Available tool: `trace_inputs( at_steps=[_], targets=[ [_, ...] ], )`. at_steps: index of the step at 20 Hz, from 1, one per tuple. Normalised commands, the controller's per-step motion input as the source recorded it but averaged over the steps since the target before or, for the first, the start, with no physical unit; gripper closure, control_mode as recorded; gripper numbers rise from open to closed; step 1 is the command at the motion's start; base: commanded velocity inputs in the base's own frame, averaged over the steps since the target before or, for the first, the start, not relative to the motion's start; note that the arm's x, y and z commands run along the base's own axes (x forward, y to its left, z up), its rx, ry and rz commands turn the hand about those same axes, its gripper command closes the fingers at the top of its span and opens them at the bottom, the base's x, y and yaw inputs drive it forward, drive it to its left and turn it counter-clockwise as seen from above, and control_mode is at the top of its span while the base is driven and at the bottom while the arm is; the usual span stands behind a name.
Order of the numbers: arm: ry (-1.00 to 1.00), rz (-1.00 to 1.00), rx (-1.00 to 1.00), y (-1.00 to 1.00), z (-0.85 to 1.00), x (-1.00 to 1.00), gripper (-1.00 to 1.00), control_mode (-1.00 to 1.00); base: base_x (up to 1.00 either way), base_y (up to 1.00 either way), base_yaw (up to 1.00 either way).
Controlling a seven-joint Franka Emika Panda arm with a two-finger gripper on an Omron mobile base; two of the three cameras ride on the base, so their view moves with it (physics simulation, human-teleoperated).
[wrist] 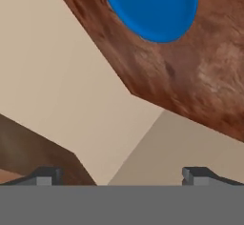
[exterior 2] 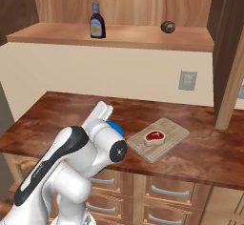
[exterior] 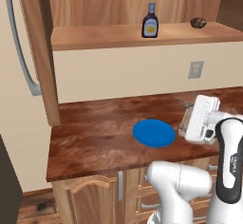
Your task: Pick the steak from the plate and place it on the cutting board. Then pick the condiment bottle from the cabinet and place it next to the cutting board.
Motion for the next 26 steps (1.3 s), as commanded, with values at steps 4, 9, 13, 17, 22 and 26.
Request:
trace_inputs(
  at_steps=[4,9,13,17,22,26],
  targets=[
    [0.09,0.00,0.22,0.00,0.00,0.03,-1.00,-1.00,0.00,0.00,0.00],
    [0.14,0.00,0.21,0.00,0.09,0.04,-1.00,-1.00,0.00,0.00,0.00],
    [0.09,-0.04,0.20,0.00,0.24,0.00,-1.00,-1.00,0.00,0.00,0.00],
    [0.05,-0.08,0.17,0.00,0.26,0.00,-1.00,-1.00,0.00,0.00,0.00],
    [0.04,-0.11,0.12,0.00,0.24,0.00,-1.00,-1.00,0.00,0.00,0.00],
    [0.06,-0.11,0.06,0.00,0.30,0.00,-1.00,-1.00,0.00,0.00,0.00]
  ],
)
